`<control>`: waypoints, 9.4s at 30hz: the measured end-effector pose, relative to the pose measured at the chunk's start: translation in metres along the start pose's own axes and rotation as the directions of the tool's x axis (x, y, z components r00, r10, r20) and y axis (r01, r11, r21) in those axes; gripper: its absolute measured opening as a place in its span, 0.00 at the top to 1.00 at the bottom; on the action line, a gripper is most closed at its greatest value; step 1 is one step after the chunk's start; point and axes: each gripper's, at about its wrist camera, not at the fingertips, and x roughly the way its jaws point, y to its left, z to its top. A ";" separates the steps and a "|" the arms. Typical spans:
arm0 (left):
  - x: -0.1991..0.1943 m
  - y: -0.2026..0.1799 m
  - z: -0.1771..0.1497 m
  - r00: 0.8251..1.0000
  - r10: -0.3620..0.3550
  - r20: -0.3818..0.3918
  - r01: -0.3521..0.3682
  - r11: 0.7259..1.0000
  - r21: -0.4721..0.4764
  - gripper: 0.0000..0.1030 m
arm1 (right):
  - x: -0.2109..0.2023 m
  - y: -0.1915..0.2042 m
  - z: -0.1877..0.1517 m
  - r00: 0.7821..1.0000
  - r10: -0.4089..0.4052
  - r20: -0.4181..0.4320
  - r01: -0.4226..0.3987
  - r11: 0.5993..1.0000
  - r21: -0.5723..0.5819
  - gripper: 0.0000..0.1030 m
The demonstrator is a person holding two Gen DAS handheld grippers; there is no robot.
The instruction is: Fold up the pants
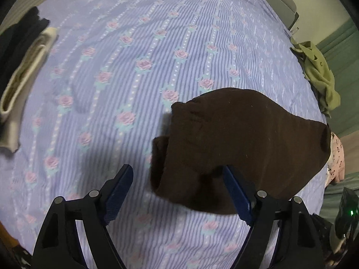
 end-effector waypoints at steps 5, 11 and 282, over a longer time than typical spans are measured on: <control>0.020 -0.002 0.007 0.995 -0.074 -0.069 0.073 0.997 -0.013 0.57 | -0.004 0.007 0.004 1.000 -0.021 0.013 0.021 1.000 -0.010 0.36; -0.011 0.000 -0.008 0.998 -0.056 -0.030 0.056 0.998 0.021 0.92 | -0.006 0.008 0.002 1.000 -0.012 0.017 0.012 1.000 0.004 0.42; -0.032 0.005 -0.016 0.998 -0.003 -0.068 0.000 0.999 -0.039 0.44 | -0.067 0.035 0.038 0.977 0.001 0.213 0.013 0.998 -0.062 0.28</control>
